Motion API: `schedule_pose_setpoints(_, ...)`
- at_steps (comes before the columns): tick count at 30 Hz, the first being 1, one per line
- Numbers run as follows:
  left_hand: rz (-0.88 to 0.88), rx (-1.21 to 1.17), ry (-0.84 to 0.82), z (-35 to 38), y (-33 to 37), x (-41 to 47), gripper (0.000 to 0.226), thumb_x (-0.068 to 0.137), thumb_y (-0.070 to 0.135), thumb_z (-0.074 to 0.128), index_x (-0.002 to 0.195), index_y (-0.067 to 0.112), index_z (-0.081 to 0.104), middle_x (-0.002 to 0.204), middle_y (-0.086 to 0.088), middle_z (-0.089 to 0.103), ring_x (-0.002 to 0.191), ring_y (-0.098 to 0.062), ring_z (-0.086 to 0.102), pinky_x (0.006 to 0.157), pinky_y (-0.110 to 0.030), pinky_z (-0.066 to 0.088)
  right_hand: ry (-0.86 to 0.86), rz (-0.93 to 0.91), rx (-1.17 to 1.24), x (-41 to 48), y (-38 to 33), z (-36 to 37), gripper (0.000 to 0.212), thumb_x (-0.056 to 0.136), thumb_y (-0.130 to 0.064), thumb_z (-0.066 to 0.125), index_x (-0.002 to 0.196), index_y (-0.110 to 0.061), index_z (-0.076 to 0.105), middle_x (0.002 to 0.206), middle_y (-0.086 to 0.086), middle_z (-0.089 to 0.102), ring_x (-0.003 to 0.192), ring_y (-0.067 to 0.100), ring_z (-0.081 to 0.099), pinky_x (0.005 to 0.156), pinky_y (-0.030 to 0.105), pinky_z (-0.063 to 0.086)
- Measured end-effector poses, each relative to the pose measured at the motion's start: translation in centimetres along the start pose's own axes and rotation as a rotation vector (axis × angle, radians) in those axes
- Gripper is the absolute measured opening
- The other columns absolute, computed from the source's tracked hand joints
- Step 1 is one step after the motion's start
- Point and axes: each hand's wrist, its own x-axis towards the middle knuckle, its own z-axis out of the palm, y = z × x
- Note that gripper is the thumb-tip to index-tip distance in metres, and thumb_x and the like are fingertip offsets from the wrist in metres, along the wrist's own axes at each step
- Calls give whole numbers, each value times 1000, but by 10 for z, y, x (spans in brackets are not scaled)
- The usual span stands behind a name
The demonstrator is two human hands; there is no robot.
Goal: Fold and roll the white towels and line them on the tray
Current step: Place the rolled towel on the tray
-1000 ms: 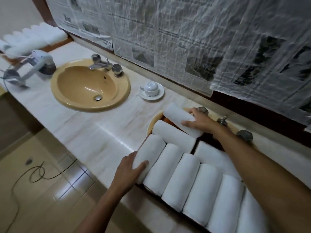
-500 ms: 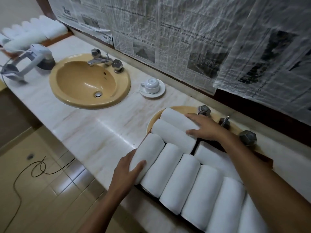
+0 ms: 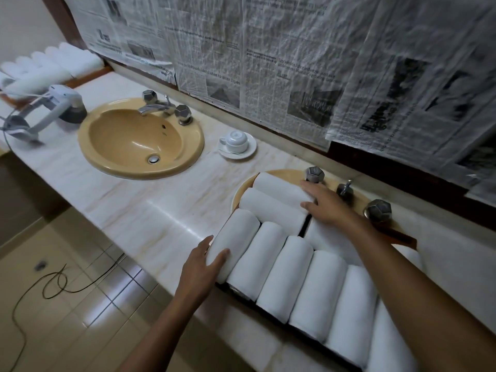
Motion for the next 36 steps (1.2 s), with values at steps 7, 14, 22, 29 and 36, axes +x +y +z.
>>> schedule_pose_setpoints(7,107,-54,75,-16,10,-31,50,97,45,64,143,28,52,145,2,46,133,-17,45,105,-35,40,208,31,168,-99,-16,-2,51,98,-21,66,146,-23,51,140,-2,53,127,17,52,108,35,42)
schedule_pose_setpoints(14,294,-54,2,-27,30,-75,30,100,39,58,129,32,60,136,7,51,119,-10,49,98,-35,43,350,121,292,-222,-16,35,34,100,-24,62,134,-30,60,124,-10,65,110,10,62,92,27,51)
schedule_pose_setpoints(22,435,-92,-203,20,53,-125,16,99,31,61,113,32,69,113,18,67,110,1,60,90,-27,50,526,258,412,-363,0,72,32,99,-20,62,128,-32,64,112,-15,69,101,-4,64,89,24,56)
schedule_pose_setpoints(29,542,-58,-448,81,81,-180,16,97,20,63,99,32,73,95,14,75,90,-1,68,79,-29,55,667,408,425,-460,37,79,30,102,-29,60,132,-28,64,119,-17,68,102,-14,59,83,1,44)
schedule_pose_setpoints(36,691,24,-635,168,116,-227,19,99,15,61,98,30,73,90,13,76,83,-4,72,72,-25,56,849,558,456,-541,92,81,25,101,-33,61,125,-30,69,112,-17,71,98,-12,61,79,4,46)
